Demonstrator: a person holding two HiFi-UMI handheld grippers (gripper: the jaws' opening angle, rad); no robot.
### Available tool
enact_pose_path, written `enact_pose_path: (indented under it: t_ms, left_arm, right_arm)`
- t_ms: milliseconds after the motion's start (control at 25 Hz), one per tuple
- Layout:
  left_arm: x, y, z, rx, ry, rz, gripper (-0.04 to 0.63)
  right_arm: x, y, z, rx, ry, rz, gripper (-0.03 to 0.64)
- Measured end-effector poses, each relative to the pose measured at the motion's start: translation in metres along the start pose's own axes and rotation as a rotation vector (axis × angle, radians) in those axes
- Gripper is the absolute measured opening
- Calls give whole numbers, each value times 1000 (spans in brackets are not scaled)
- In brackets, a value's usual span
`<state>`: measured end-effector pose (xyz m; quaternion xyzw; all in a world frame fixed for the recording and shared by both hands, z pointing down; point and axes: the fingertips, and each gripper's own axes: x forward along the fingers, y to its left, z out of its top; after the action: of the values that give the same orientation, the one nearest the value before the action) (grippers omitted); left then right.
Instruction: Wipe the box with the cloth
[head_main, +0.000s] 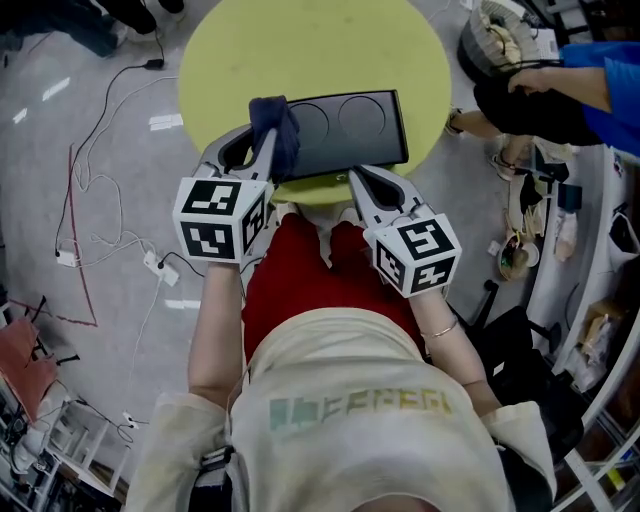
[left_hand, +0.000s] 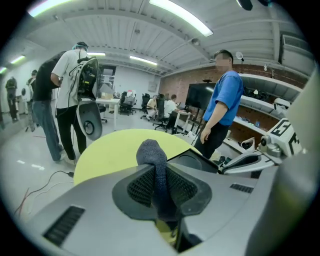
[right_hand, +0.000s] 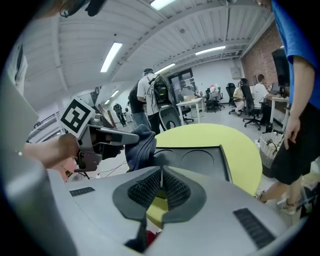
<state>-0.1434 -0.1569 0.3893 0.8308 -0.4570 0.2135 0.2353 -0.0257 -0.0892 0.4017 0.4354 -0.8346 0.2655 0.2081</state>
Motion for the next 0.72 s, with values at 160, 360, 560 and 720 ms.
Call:
enact_pose_path:
  t_ms: [160, 360, 560, 720]
  left_arm:
    - [5, -58, 5, -65, -26, -104, 63]
    - [38, -141, 9, -84, -30, -168, 63]
    - [75, -205, 9, -62, 4, -195, 63]
    - [94, -228, 2, -21, 26, -153, 63]
  right_arm:
    - [-28, -27, -6, 24, -23, -25, 38]
    - [-70, -73, -25, 47, -28, -44, 38]
    - [-99, -109, -46, 80, -20, -34, 38]
    - [-108, -122, -57, 90, -8, 1, 39]
